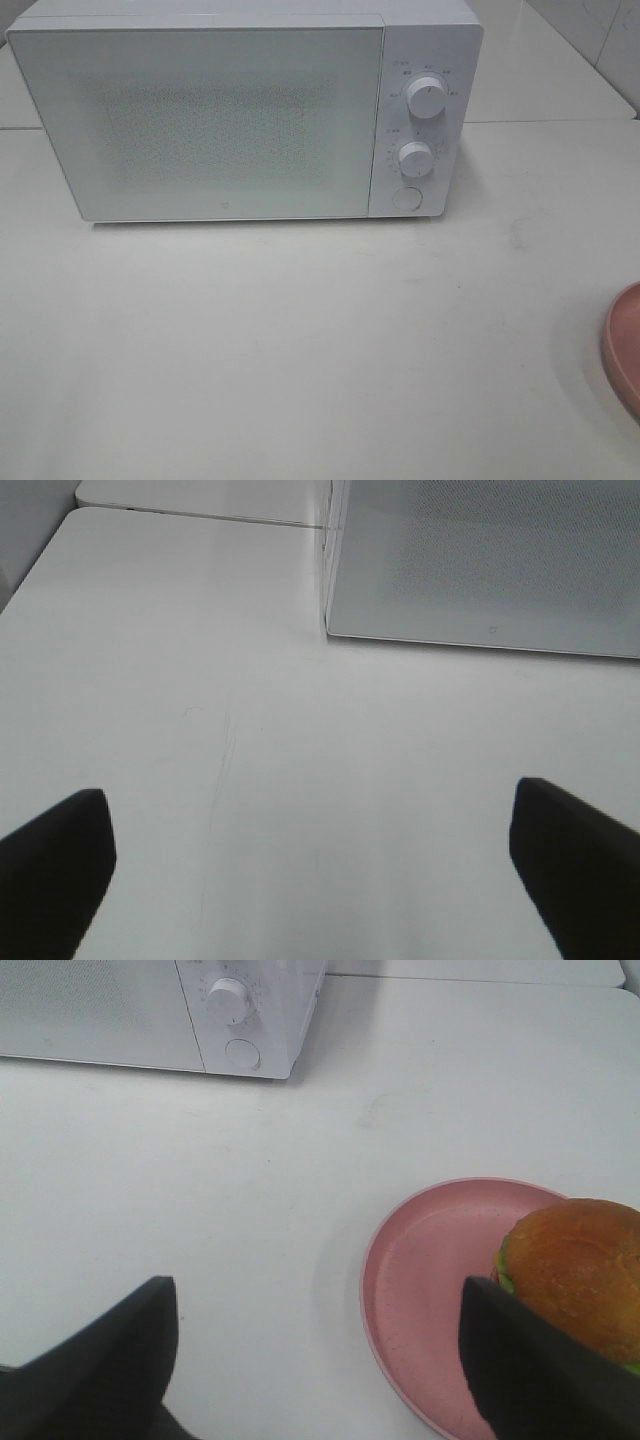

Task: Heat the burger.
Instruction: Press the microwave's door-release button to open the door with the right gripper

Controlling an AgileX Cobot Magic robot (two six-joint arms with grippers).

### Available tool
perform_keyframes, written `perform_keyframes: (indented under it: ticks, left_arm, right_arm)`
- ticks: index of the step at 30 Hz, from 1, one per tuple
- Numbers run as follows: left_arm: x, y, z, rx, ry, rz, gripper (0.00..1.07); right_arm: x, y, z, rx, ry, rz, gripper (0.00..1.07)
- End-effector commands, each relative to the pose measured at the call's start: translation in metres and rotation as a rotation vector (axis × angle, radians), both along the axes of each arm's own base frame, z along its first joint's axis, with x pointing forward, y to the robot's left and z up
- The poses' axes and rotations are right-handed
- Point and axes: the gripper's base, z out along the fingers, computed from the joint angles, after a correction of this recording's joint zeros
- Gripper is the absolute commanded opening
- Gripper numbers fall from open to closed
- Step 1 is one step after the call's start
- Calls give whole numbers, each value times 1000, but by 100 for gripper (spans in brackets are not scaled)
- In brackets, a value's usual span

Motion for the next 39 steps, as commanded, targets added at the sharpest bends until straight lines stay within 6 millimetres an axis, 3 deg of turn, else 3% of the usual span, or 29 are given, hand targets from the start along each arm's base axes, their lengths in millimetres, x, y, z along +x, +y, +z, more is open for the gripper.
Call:
perform_keyframes:
  ticks: [1, 15, 17, 20, 39]
  left_arm:
    - [-3, 0, 0, -2, -27, 0, 100]
    - [-3, 0, 0, -2, -27, 0, 100]
    - [-3, 0, 0, -2, -27, 0, 100]
    - [-3, 0, 0, -2, -27, 0, 100]
    - [-3, 0, 0, -2, -27, 0, 100]
  right_arm:
    - [-4, -1, 0, 0, -27, -3, 75]
    - [-4, -1, 1, 2, -36, -4, 75]
    - [-1, 2, 14, 24, -65, 8, 75]
    - [1, 2, 16, 28, -69, 10, 75]
    - [73, 15, 28, 31, 12, 6, 75]
